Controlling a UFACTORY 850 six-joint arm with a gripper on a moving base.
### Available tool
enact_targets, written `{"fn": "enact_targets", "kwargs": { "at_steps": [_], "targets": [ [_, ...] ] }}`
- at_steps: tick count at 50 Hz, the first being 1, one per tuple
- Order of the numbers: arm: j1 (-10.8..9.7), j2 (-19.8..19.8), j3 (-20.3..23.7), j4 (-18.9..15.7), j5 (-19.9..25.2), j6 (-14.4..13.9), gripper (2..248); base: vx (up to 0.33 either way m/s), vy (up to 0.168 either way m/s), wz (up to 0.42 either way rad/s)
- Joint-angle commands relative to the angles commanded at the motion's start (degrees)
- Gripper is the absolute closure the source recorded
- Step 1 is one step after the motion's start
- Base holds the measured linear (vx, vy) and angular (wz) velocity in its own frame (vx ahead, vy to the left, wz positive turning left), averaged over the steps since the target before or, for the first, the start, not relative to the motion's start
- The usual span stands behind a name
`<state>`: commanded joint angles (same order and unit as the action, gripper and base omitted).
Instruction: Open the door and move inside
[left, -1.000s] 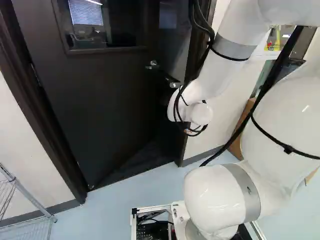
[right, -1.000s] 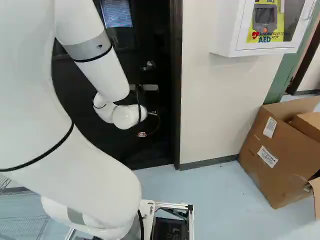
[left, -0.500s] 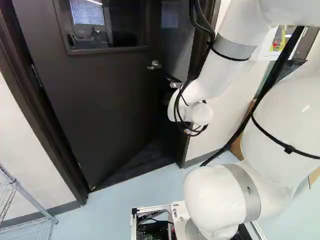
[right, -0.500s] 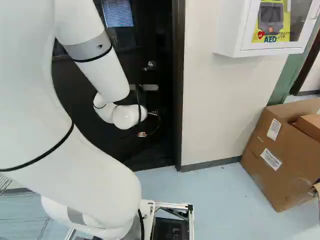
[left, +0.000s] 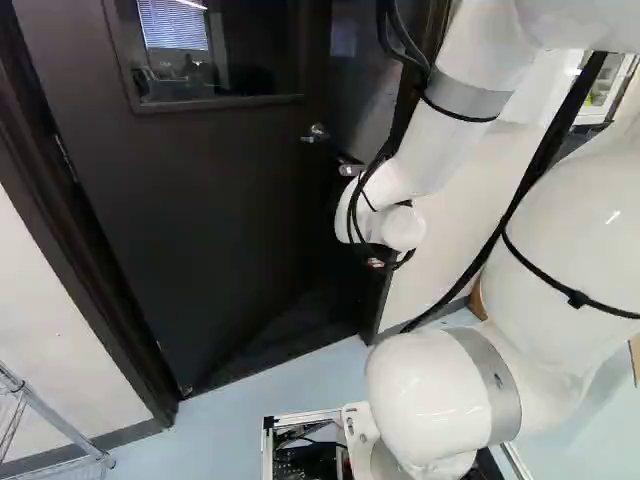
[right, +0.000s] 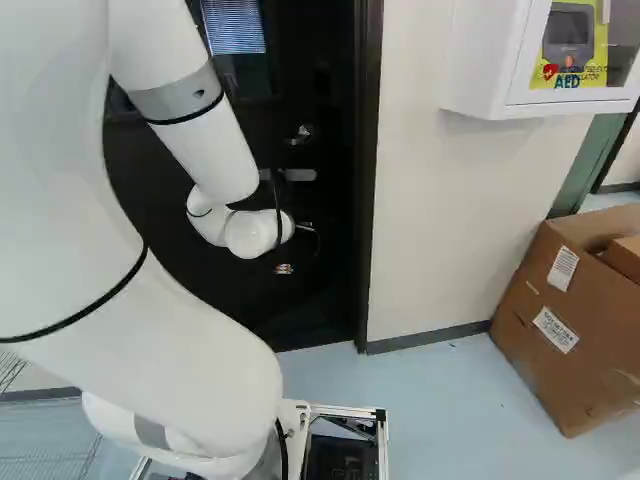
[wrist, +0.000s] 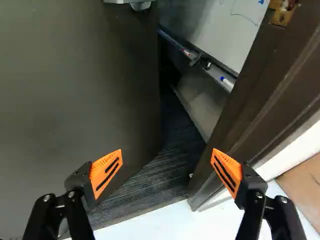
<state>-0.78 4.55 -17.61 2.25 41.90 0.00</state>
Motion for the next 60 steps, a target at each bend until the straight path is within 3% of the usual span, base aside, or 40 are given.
{"fn": "enact_targets", "kwargs": {
  "at_steps": [60],
  "targets": [
    [0.0,0.0,0.0,0.0,0.0,0.0,3,0.079,0.107,-0.182]
  ]
}}
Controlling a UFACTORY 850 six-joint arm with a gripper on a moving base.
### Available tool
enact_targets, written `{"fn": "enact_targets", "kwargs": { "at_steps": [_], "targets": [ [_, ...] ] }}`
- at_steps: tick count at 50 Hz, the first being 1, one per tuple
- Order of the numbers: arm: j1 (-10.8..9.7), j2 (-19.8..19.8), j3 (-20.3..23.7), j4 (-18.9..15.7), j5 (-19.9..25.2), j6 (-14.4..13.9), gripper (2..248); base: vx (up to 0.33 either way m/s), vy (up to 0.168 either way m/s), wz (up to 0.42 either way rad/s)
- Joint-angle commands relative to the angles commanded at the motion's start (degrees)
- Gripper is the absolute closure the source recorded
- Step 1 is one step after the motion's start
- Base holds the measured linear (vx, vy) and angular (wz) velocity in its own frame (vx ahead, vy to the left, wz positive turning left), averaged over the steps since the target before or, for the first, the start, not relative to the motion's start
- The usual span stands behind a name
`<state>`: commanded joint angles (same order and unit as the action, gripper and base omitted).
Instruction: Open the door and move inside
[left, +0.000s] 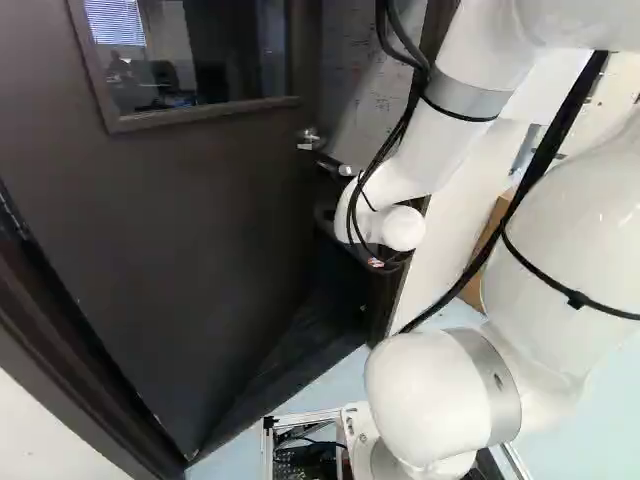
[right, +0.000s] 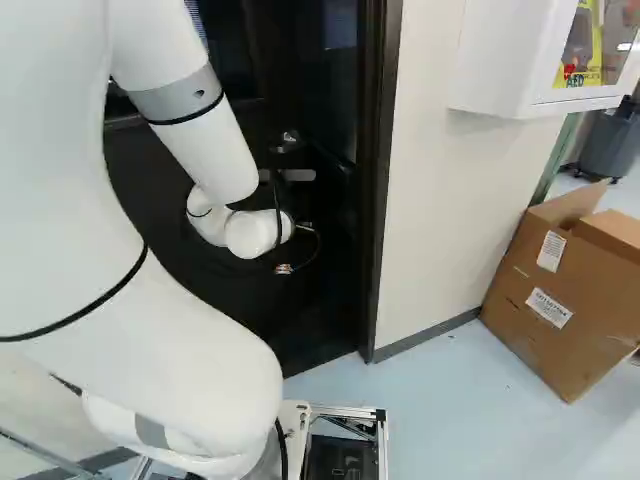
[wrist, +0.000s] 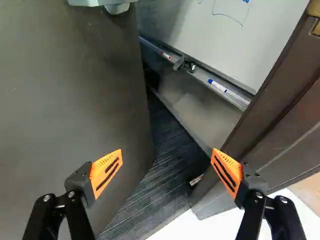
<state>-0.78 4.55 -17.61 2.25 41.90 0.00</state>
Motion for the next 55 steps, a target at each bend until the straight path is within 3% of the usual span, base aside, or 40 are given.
{"fn": "enact_targets", "kwargs": {
  "at_steps": [19,55],
  "targets": [
    [0.0,0.0,0.0,0.0,0.0,0.0,3,0.069,0.091,-0.094],
    [0.0,0.0,0.0,0.0,0.0,0.0,3,0.060,0.115,0.049]
  ]
}}
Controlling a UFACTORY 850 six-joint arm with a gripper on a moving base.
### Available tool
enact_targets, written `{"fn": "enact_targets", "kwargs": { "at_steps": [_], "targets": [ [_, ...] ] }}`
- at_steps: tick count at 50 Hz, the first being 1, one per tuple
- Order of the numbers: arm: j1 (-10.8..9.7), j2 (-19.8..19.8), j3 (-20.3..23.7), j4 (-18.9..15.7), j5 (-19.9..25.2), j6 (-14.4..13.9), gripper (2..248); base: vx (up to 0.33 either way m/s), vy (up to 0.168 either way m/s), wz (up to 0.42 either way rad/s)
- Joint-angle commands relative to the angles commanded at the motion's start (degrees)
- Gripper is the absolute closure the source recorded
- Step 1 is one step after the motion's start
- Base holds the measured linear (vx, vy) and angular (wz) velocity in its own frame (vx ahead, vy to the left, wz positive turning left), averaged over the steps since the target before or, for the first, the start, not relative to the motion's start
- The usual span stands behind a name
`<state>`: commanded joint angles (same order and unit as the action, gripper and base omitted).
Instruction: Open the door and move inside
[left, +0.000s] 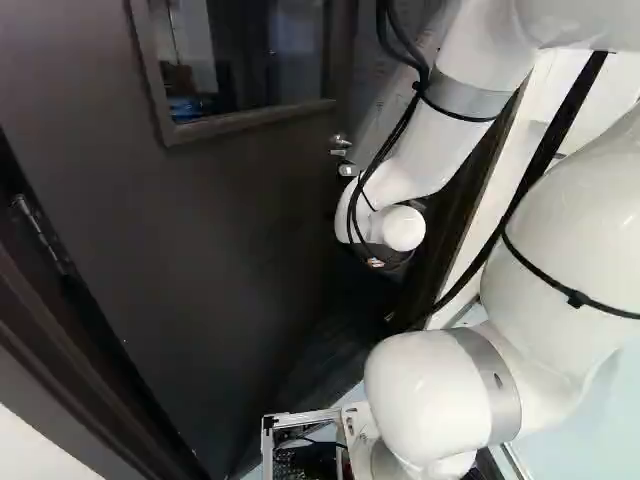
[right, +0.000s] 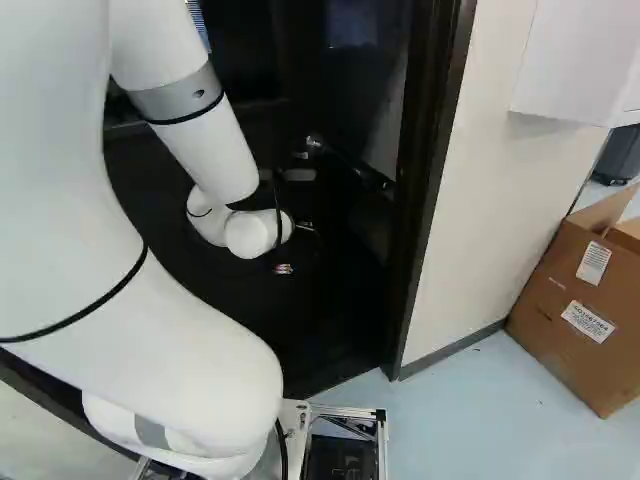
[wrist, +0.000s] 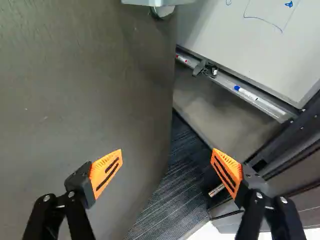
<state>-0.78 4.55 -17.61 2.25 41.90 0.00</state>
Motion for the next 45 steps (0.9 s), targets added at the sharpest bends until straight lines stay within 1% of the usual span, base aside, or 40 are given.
{"fn": "enact_targets", "kwargs": {
  "at_steps": [9,30,45],
  "targets": [
    [0.0,0.0,0.0,0.0,0.0,0.0,3,0.027,0.056,-0.018],
    [0.0,-0.1,-0.1,0.0,0.0,0.0,3,0.001,0.001,0.001],
    [0.6,-1.9,-1.9,0.0,0.0,0.0,3,0.000,0.000,0.000]
  ]
}}
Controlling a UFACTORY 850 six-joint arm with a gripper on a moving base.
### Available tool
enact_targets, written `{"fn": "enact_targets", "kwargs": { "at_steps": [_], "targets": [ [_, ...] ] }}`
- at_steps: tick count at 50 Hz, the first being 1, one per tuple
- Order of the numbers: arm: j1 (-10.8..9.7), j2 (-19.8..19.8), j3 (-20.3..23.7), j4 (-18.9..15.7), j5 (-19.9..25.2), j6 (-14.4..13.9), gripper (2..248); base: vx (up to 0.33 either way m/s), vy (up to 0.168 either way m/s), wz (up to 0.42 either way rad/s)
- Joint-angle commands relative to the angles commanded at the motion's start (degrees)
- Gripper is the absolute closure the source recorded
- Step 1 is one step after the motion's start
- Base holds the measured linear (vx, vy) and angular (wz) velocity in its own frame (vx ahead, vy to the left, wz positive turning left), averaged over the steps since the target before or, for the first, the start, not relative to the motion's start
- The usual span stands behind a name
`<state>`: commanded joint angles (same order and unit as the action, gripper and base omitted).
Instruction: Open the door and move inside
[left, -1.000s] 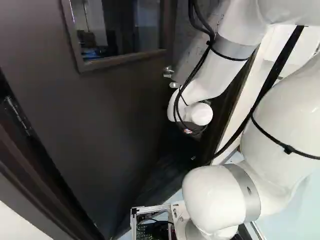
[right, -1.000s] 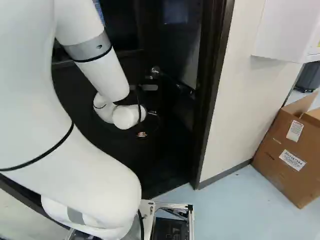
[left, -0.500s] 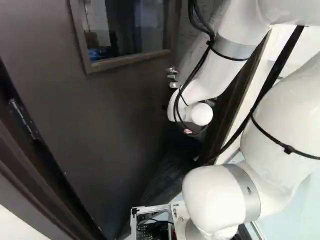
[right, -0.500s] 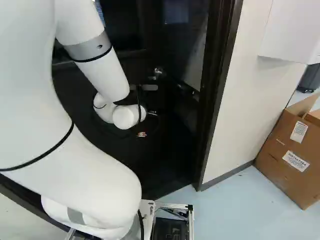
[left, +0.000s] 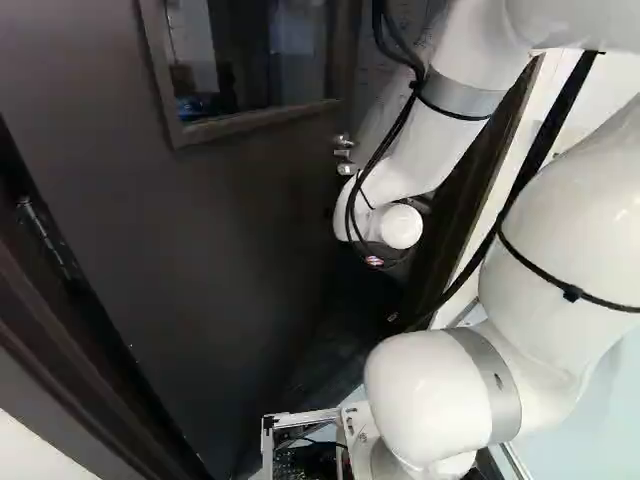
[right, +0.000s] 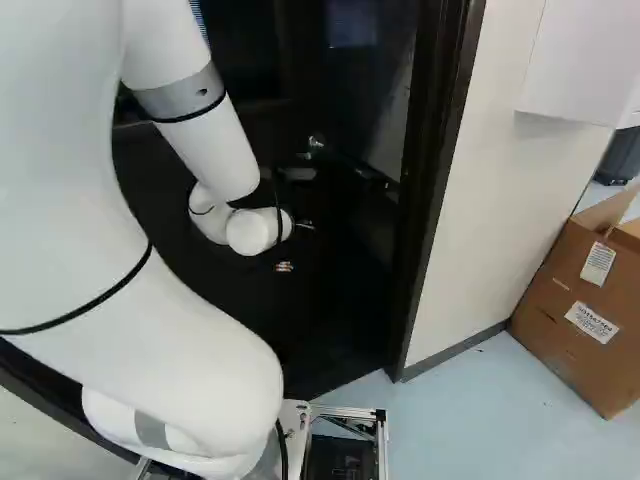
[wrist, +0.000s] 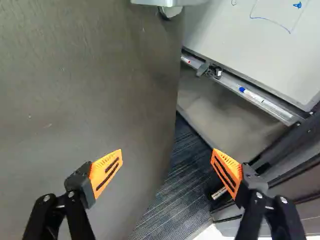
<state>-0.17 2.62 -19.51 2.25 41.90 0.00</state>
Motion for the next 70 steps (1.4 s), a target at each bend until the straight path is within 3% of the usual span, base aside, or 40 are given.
{"fn": "enact_targets", "kwargs": {
  "at_steps": [15,70],
  "targets": [
    [1.4,-3.2,-3.2,0.0,0.0,0.0,3,0.000,0.000,0.000],
    [9.8,-11.5,-12.1,4.2,0.0,0.0,3,0.000,-0.001,0.000]
  ]
}}
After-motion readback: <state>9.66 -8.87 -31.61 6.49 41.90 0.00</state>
